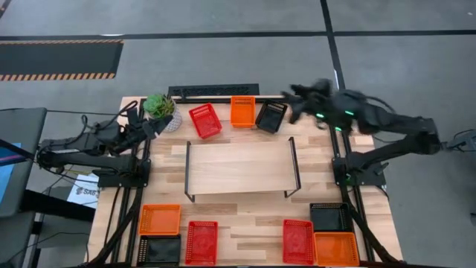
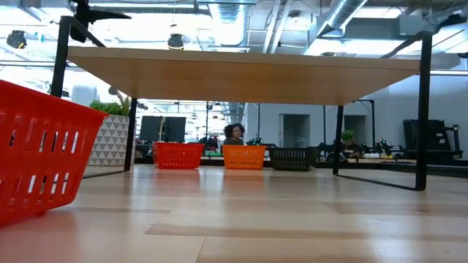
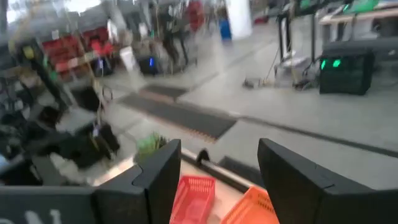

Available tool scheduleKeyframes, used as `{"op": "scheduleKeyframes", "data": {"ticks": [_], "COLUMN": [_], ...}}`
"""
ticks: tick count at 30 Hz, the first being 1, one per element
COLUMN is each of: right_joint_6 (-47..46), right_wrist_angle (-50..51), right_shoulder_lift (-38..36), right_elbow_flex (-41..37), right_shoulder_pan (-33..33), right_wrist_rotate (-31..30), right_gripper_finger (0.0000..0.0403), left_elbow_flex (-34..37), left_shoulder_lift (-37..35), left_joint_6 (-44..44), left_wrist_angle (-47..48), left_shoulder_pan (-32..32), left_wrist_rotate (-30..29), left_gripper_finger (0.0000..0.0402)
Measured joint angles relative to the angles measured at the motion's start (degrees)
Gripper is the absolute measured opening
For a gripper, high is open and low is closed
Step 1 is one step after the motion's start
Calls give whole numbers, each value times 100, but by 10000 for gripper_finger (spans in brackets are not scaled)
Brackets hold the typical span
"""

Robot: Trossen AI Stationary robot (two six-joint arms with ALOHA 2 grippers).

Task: Stack baskets on shelf by color
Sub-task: Put the top red bin on the shelf

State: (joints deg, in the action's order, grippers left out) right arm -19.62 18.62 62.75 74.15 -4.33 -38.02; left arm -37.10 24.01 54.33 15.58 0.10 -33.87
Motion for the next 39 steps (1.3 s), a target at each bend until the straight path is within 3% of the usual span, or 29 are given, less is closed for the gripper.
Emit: {"op": "scheduleKeyframes", "data": {"ticks": [6, 10, 24, 39], "right_joint_6": [-135, -152, -137, -136], "right_wrist_angle": [9, 119, 600, 1459], "right_shoulder_lift": [1701, 2758, 5471, 7108], "right_elbow_flex": [1124, 1749, 3153, 4334], "right_shoulder_pan": [-784, -1059, -1428, -1496], "right_wrist_rotate": [1718, 2377, 2723, 3206], "right_gripper_finger": [235, 235, 235, 235], "left_elbow_flex": [0, 0, 0, 0], "left_shoulder_lift": [0, -2, 0, 0], "left_joint_6": [65, 174, 247, 341], "left_wrist_angle": [326, 527, 727, 793], "left_shoulder_pan": [0, 0, -2, -2], "left_wrist_rotate": [44, 55, 326, 326], "left_gripper_finger": [172, 171, 171, 171]}}
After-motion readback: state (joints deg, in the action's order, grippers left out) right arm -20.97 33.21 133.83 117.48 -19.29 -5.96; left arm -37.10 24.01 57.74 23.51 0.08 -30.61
